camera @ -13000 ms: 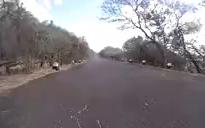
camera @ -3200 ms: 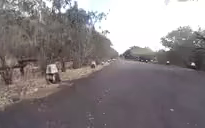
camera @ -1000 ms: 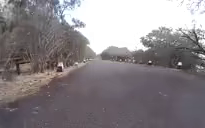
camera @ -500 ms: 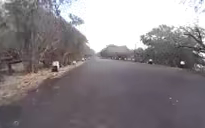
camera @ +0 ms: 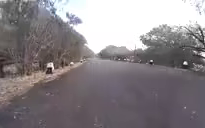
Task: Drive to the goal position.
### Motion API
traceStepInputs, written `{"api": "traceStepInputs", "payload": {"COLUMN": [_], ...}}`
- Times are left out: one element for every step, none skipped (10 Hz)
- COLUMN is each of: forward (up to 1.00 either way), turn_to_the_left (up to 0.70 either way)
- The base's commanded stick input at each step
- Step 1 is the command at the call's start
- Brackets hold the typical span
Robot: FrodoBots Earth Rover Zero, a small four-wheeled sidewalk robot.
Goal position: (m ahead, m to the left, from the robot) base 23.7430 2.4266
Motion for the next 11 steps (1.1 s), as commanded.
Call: {"api": "traceStepInputs", "payload": {"forward": [0.70, 0.70, 0.70, 0.70, 0.70, 0.70, 0.70, 0.70, 0.70, 0.70, 0.70], "turn_to_the_left": [0.00, 0.00, 0.00, 0.00, 0.00, 0.00, 0.00, 0.00, 0.00, 0.00, 0.00]}}
